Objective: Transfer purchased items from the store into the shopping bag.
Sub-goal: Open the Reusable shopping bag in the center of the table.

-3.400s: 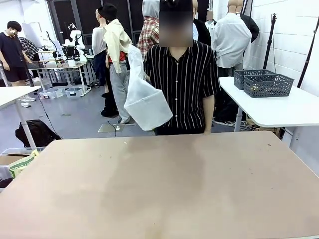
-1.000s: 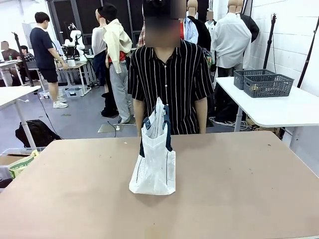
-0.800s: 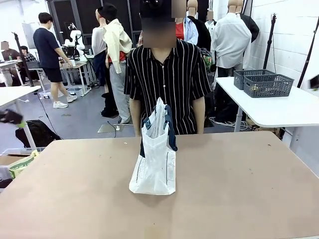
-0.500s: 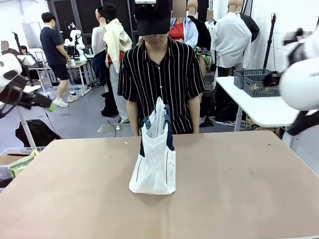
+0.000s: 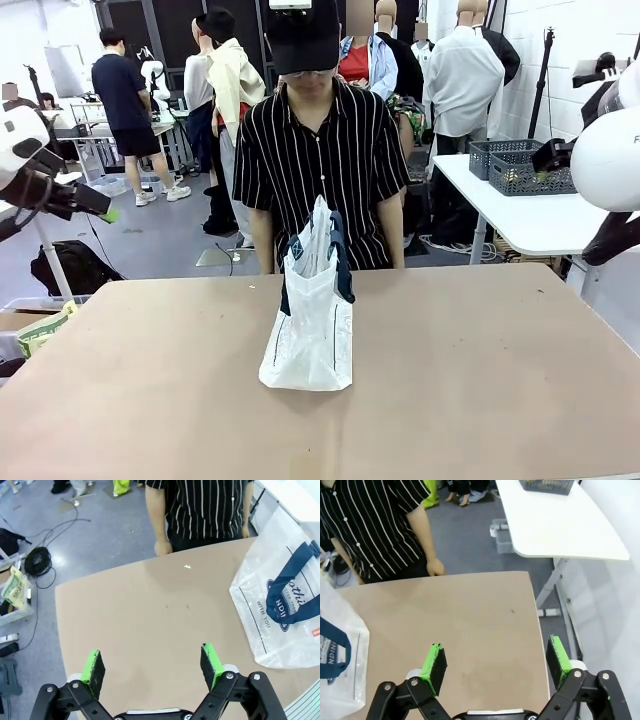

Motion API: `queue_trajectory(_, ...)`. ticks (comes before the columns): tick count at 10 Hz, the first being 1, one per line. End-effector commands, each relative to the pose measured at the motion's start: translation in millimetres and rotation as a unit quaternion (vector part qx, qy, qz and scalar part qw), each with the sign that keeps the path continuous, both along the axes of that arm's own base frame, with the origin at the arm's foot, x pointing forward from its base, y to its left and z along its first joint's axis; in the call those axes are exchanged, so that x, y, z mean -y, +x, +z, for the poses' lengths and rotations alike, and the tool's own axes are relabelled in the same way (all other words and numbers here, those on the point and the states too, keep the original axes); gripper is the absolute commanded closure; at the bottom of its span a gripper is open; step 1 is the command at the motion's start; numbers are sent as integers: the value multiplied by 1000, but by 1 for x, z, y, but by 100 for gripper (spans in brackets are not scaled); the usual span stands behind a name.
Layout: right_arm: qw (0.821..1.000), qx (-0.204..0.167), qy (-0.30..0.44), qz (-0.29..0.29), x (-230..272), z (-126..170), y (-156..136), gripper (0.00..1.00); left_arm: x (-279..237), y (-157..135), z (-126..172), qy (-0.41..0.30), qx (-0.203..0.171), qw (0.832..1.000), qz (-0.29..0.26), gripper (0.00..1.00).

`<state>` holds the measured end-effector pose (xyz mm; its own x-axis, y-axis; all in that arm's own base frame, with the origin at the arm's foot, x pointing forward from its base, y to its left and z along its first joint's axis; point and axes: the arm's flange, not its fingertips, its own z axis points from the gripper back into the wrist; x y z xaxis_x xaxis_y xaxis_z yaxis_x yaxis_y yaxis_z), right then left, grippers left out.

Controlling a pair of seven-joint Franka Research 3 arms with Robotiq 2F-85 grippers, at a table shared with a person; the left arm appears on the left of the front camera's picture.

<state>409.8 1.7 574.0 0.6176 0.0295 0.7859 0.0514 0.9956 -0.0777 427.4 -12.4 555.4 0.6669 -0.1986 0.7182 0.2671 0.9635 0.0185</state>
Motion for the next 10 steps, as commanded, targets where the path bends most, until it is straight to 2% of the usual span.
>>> queue_trajectory(1,999,-14,27,28,-36,6,14,0,30,26,7,-58,15,998,-28,0)
queue_trajectory(3,992,-62,56,90,-87,21,34,0,68,64,27,-114,16,987,-112,0)
queue_trajectory(5,984,-103,83,121,-136,25,47,0,113,94,32,-154,-13,975,-161,0)
queue_trajectory(6,993,-53,45,93,-105,14,25,0,100,42,34,-102,16,990,-94,0)
queue_trajectory(7,993,-53,45,93,-105,14,25,0,100,42,34,-102,16,990,-94,0)
queue_trajectory(8,993,-53,45,93,-105,14,25,0,134,63,41,-130,11,983,-128,0)
queue_trajectory(9,989,-73,59,113,-129,20,34,0,135,66,40,-163,16,981,-109,0)
queue_trajectory(10,985,-96,77,124,-150,14,44,0,154,79,37,-168,12,976,-138,0)
